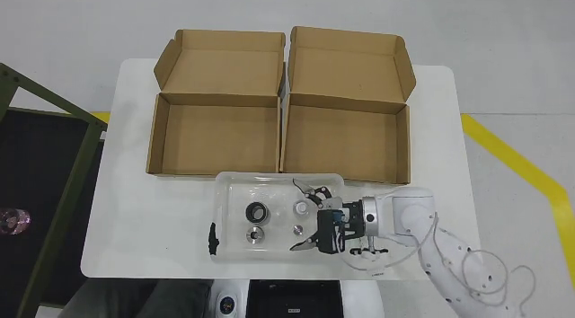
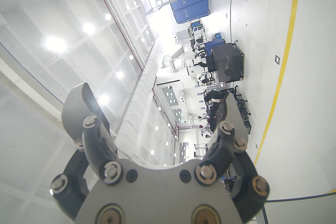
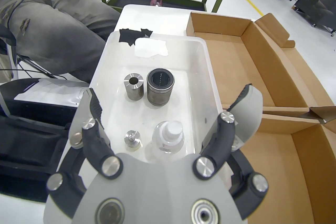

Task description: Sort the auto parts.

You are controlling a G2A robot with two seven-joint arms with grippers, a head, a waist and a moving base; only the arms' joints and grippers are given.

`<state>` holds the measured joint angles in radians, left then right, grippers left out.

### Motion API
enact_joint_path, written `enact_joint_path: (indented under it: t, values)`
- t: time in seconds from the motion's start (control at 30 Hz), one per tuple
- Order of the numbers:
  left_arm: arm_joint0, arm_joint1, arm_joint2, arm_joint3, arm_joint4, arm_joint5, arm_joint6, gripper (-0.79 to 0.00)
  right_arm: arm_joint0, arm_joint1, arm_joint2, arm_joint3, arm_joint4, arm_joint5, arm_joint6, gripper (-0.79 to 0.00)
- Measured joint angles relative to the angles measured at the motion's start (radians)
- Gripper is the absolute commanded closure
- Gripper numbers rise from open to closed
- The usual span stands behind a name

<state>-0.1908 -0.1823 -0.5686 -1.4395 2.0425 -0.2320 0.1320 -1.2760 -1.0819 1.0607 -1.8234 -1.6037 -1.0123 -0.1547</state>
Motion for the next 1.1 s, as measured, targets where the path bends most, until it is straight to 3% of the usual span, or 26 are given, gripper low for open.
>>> enact_joint_path:
  t: [0.33, 0.67, 0.7, 0.73, 1.1]
  values:
    - [0.000, 0.000, 0.000, 0.000, 0.000, 0.000, 0.000, -0.785, 0.061, 0.057, -0.062, 0.031, 0.006, 0.000, 0.013, -0.785]
    - [0.000, 0.000, 0.000, 0.000, 0.000, 0.000, 0.000, -0.785, 0.134, 0.073, -0.116, 0.097, 0.041, 0.000, 0.036, -0.785]
    - [0.000, 0.000, 0.000, 0.000, 0.000, 0.000, 0.000, -0.785, 0.141, 0.073, -0.123, 0.104, 0.044, 0.000, 0.039, -0.696]
    - [0.000, 0.000, 0.000, 0.000, 0.000, 0.000, 0.000, -0.785, 0.146, 0.073, -0.127, 0.108, 0.047, 0.000, 0.041, -0.662]
    - [0.000, 0.000, 0.000, 0.000, 0.000, 0.000, 0.000, -0.785, 0.197, 0.066, -0.161, 0.129, 0.033, 0.004, 0.089, -0.431]
